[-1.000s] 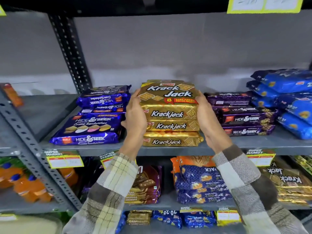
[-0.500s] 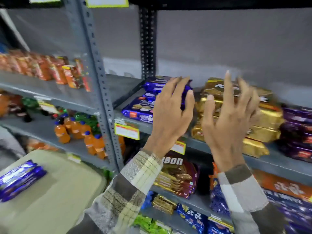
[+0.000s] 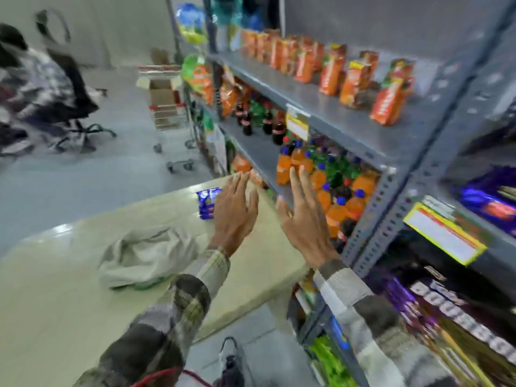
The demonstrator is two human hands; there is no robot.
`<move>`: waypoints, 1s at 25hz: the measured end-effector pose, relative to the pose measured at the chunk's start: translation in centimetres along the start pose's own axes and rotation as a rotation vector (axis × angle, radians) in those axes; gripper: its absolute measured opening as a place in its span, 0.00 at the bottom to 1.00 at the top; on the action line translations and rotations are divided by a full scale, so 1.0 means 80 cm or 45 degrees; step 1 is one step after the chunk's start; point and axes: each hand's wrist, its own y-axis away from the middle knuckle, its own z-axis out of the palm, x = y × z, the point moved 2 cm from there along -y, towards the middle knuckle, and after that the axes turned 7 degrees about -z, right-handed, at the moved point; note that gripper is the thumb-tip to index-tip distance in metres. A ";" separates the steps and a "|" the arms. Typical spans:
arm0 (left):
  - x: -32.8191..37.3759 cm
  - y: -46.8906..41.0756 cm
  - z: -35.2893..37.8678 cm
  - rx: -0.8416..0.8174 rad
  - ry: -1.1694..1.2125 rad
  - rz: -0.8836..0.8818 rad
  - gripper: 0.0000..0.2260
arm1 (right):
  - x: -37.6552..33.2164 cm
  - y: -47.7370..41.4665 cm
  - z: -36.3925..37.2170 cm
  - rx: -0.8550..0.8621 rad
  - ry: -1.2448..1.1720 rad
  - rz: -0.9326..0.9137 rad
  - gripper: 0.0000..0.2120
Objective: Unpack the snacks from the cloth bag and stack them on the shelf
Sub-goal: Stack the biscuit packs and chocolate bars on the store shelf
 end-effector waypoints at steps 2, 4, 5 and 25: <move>-0.081 -0.034 0.010 -0.037 -0.057 -0.145 0.22 | 0.002 -0.039 0.087 -0.169 -0.029 0.012 0.31; -0.152 -0.075 0.023 -0.066 -0.077 -0.265 0.21 | 0.007 -0.075 0.169 -0.317 -0.064 0.051 0.31; -0.189 -0.104 0.033 -0.087 -0.054 -0.332 0.20 | 0.012 -0.096 0.212 -0.378 -0.086 0.106 0.31; -0.469 -0.266 0.291 -0.386 0.743 -1.569 0.18 | 0.228 -0.261 0.631 -0.882 -0.437 0.860 0.28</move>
